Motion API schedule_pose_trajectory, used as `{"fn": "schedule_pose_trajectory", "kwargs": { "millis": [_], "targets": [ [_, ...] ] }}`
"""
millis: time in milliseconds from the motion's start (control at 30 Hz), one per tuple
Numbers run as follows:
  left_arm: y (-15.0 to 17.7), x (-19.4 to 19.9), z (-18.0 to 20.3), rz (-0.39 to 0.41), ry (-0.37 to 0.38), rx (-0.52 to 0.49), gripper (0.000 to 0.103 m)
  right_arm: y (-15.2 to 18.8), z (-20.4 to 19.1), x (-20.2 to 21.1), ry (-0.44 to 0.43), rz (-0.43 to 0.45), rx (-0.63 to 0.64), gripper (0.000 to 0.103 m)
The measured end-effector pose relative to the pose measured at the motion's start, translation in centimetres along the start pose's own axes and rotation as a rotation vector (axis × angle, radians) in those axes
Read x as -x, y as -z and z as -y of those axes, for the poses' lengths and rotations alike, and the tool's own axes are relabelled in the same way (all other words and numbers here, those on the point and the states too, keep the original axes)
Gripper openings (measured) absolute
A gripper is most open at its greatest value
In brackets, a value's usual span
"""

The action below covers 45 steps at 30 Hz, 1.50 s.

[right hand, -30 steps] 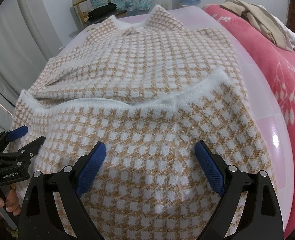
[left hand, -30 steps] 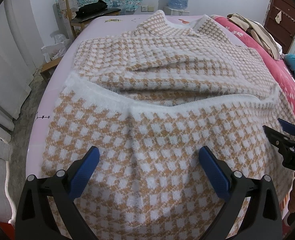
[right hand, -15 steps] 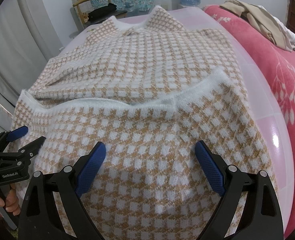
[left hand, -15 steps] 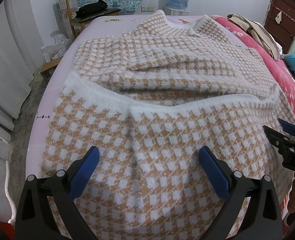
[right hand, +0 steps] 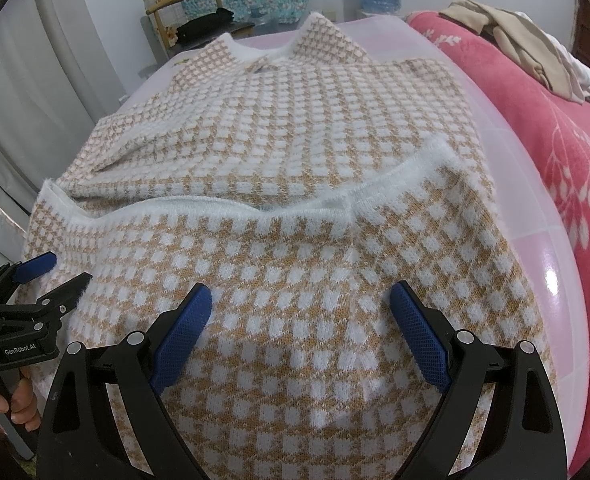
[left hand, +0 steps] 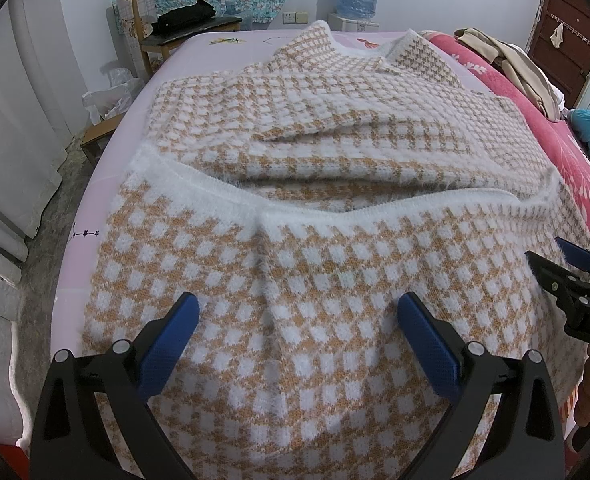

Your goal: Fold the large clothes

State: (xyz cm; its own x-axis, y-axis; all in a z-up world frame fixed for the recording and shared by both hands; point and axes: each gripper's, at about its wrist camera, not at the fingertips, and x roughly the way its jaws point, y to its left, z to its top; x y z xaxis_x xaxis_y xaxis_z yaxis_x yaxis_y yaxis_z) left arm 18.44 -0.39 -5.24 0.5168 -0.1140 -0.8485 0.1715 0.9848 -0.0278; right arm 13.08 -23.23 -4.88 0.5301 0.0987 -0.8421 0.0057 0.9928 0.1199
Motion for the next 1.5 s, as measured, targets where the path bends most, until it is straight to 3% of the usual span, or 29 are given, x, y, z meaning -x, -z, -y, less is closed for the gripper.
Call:
{"fn": "schedule_pose_trajectory", "kwargs": {
  "millis": [867, 1133, 1300, 1500],
  "targets": [
    [0.2, 0.0, 0.0, -0.002, 0.001, -0.001, 0.098, 0.2, 0.0, 0.1, 0.0, 0.001, 0.0, 0.087],
    [-1.1, 0.4, -0.3, -0.044, 0.03, -0.003, 0.098, -0.9, 0.1, -0.1, -0.015, -0.041, -0.006, 0.087],
    [-2.5, 2.4, -0.7, 0.014, 0.039, -0.016, 0.098, -2.6, 0.6, 0.1, -0.058, -0.075, -0.028, 0.087],
    [-6.2, 4.5, -1.7, 0.093, 0.071, -0.009, 0.098, -6.8, 0.4, 2.0, -0.124, -0.034, 0.003, 0.087]
  ]
}}
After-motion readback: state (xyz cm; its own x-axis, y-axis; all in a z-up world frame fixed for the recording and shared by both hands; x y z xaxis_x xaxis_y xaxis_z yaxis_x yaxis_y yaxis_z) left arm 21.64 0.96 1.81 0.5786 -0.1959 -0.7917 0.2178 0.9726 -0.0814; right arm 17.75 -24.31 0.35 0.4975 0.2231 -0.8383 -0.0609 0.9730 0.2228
